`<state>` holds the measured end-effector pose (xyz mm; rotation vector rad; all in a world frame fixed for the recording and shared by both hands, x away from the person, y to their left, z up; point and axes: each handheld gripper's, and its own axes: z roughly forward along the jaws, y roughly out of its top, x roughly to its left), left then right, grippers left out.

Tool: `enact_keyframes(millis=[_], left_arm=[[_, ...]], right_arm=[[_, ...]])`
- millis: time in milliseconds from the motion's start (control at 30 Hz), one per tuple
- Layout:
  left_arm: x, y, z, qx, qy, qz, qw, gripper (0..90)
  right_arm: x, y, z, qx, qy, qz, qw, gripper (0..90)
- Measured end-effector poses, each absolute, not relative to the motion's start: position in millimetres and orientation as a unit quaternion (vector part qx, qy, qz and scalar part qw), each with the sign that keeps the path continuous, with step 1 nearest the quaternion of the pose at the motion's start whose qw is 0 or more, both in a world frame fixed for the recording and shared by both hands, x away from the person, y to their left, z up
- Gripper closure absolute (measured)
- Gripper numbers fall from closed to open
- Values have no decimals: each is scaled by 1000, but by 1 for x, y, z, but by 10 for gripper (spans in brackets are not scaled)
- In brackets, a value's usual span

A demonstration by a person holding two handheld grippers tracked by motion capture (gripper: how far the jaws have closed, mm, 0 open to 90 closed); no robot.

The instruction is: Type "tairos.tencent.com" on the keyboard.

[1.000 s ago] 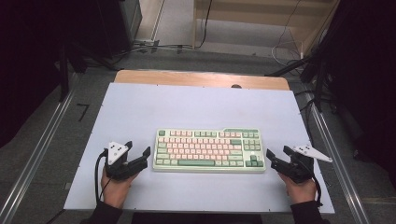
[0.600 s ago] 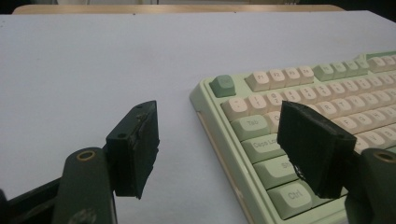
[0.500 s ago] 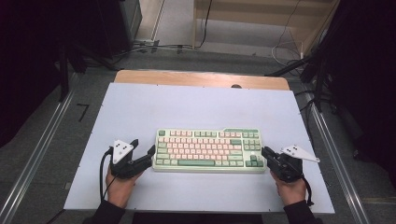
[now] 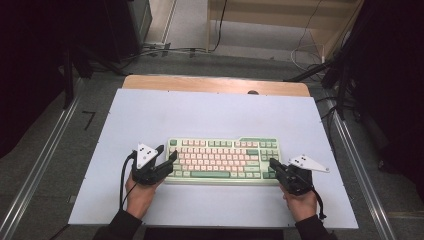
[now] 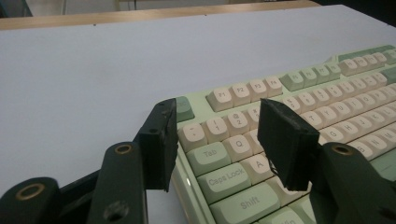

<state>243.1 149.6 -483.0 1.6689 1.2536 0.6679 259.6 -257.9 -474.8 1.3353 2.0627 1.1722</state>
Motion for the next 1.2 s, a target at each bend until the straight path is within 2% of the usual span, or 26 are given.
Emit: enact_keyframes(millis=[233,267,333,367,400,433,533,700,1200], left_arm=[[248,140,-484,685,504,260,458,537],[249,139,-484,687,502,260,457,536],[249,136,-484,690,498,258,457,540],[249,135,-484,692,495,258,457,540],[249,134,-484,692,494,258,459,603],[250,131,-483,697,487,256,460,630],[251,127,-483,704,478,249,462,753],[253,124,-481,712,469,240,464,900],[271,94,-486,735,454,214,456,900]], right_arm=[[259,-244,-474,470,746,424,205,875],[259,-243,-474,469,747,425,205,843],[260,-240,-473,469,747,426,202,608],[260,-240,-473,469,747,426,202,608],[261,-237,-472,465,751,422,202,482],[261,-236,-472,465,751,423,203,422],[262,-234,-472,463,755,418,204,315],[263,-234,-473,463,756,416,201,279],[261,-239,-475,474,752,411,202,261]])
